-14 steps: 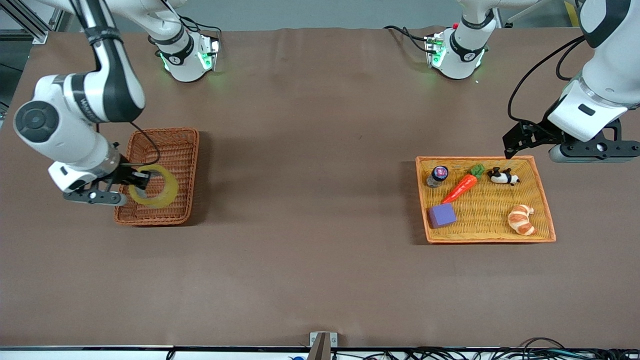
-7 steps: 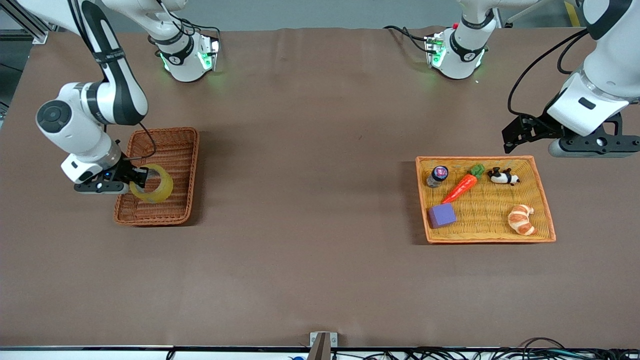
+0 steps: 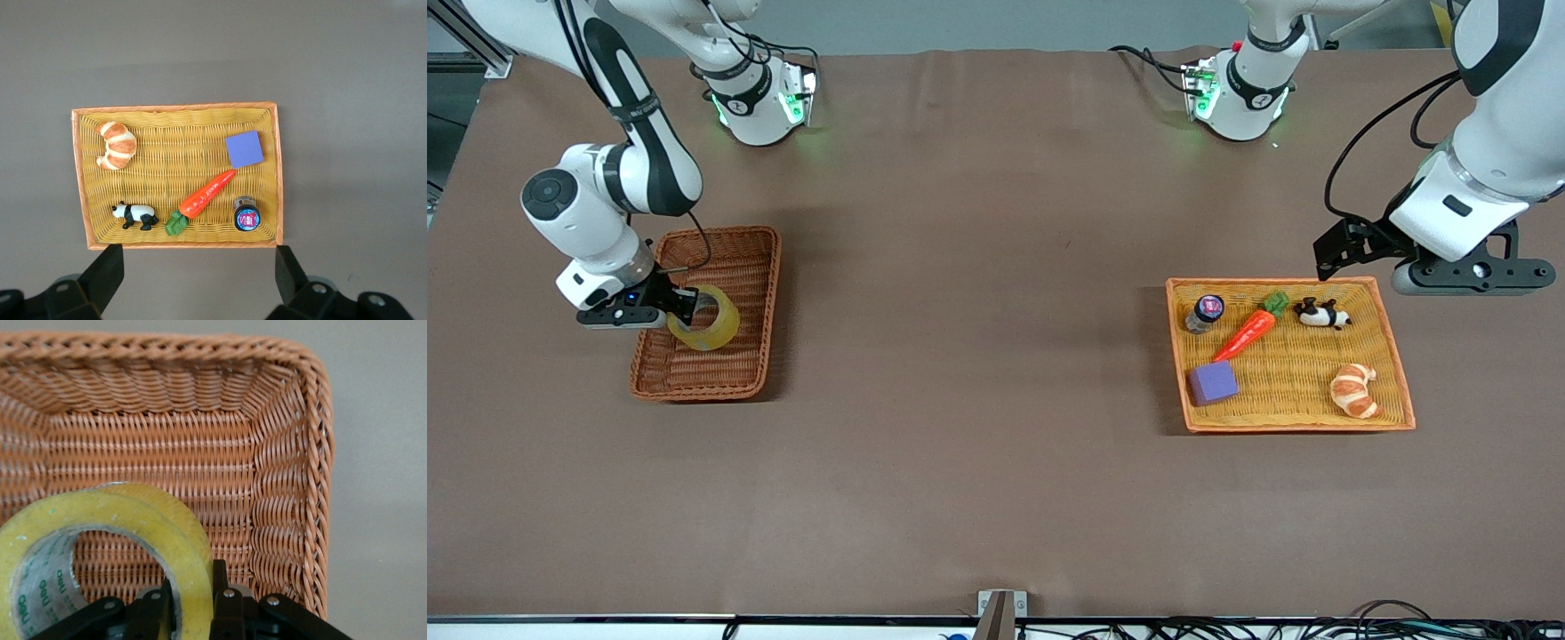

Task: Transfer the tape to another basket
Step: 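Lower the tape roll into the brown basket with the right gripper, then open the right gripper and release the tape roll in the basket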

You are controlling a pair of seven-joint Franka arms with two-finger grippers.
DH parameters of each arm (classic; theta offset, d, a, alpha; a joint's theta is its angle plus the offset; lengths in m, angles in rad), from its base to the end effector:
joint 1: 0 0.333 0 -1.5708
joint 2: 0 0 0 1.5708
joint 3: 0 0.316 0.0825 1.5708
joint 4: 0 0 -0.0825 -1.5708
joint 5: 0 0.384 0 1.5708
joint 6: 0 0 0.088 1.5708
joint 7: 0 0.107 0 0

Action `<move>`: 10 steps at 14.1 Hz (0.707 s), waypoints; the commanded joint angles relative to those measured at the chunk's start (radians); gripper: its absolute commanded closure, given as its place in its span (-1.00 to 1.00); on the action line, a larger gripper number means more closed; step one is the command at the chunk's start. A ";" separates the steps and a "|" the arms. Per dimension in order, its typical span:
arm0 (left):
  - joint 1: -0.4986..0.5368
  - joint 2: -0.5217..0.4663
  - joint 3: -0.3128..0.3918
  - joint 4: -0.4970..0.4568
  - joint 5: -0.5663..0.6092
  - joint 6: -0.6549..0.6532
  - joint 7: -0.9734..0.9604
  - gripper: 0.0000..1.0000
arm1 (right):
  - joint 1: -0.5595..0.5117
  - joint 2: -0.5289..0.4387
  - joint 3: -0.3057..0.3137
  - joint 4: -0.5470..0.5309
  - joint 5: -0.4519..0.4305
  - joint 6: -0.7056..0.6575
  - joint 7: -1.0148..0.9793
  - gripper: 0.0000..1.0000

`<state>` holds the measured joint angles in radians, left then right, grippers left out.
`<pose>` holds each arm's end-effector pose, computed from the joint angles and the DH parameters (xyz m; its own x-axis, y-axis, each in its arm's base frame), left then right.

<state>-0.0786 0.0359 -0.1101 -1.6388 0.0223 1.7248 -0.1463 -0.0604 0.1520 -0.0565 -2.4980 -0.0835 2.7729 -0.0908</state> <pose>0.5678 -0.1053 0.5857 0.9976 -0.0453 0.0524 -0.0448 -0.9989 -0.0107 0.4808 -0.0533 0.2379 0.9918 0.0542 0.1158 0.0476 -0.9971 0.0586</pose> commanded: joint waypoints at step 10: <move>0.010 -0.011 -0.003 -0.010 -0.021 -0.001 0.033 -1.00 | 0.001 -0.104 0.027 0.030 -0.010 -0.087 -0.015 -1.00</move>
<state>-0.0778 0.0360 -0.1101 -1.6438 0.0139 1.7249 -0.1406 -0.0565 0.1600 -0.0356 -2.4637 -0.0841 2.7519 -0.1080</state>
